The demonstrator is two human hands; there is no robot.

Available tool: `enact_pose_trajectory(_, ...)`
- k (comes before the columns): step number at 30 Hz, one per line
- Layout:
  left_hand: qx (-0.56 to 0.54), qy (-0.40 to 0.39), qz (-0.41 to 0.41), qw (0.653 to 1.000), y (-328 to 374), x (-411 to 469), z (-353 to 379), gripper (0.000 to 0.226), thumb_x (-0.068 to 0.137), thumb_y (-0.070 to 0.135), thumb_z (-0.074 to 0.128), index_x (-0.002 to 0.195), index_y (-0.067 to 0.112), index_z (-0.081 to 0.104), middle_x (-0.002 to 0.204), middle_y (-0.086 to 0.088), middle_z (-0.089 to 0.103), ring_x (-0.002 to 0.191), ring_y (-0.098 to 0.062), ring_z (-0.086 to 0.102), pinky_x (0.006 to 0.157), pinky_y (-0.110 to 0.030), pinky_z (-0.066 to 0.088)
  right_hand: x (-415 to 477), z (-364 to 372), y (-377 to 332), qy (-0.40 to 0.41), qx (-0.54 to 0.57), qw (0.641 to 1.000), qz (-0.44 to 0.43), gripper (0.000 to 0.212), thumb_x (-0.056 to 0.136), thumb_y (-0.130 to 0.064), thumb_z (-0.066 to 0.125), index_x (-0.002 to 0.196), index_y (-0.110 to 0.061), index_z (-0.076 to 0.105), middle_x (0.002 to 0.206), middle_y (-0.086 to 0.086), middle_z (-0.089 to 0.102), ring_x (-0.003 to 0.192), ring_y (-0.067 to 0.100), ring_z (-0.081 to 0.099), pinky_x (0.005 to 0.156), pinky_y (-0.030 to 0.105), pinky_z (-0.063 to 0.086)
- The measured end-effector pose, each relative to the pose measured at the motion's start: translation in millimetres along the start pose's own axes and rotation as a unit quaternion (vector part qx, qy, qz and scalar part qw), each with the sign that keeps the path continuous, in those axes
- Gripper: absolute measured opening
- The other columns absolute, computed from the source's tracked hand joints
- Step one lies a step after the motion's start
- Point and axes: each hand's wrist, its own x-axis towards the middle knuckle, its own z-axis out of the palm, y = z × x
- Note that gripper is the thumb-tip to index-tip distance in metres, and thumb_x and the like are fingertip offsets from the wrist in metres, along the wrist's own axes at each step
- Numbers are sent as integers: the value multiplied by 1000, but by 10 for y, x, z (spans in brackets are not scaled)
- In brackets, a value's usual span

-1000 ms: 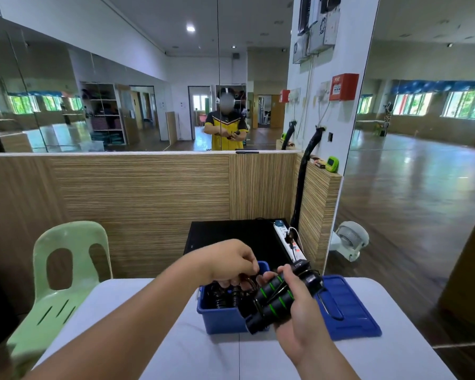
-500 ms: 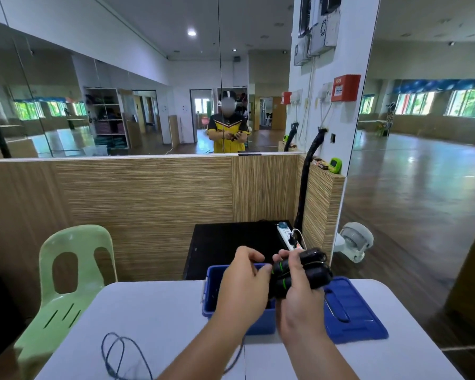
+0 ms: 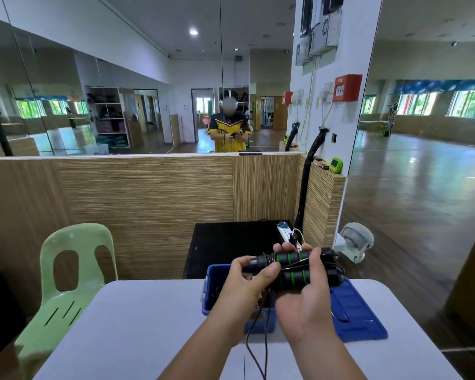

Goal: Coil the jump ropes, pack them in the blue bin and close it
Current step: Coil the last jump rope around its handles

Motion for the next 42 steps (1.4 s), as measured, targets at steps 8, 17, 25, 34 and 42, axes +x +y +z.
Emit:
enact_pose_trajectory(8,-2,-54,73,996,167,30,-35,28,85,29,81,111,32,69,106,1,77,96,-19,76,75,-37,61,37,59,-35,11,2,999,53,44,92,-56,51,121,-26,64,130,5,70,119,32,66,91,53,53)
enact_pose_trajectory(17,-58,9,114,992,246,130,-100,18,85,12,80,99,21,74,97,-14,77,90,-32,77,71,-39,61,-45,116,68,-48,-157,979,122,64,89,-59,55,133,-14,64,127,22,69,117,37,67,102,53,50)
enact_pose_trajectory(25,-67,53,127,988,202,312,-193,17,84,14,82,98,19,72,83,-3,74,72,-19,68,70,-36,56,-258,3,198,-56,-429,890,142,32,102,-29,57,95,2,61,59,13,56,44,20,48,46,31,48)
enact_pose_trajectory(34,-99,89,88,987,136,327,-133,25,78,40,84,91,21,74,88,-17,74,75,-23,66,73,-40,53,-211,-114,265,-85,-482,867,94,34,108,-26,43,79,-11,48,55,-1,39,44,6,33,42,17,27)
enact_pose_trajectory(42,-104,140,83,981,148,307,-120,27,84,53,78,78,27,71,75,-1,70,74,-21,64,68,-39,50,-119,-295,271,-144,-521,835,104,32,110,-23,36,84,-7,44,58,0,39,43,7,32,44,19,28)
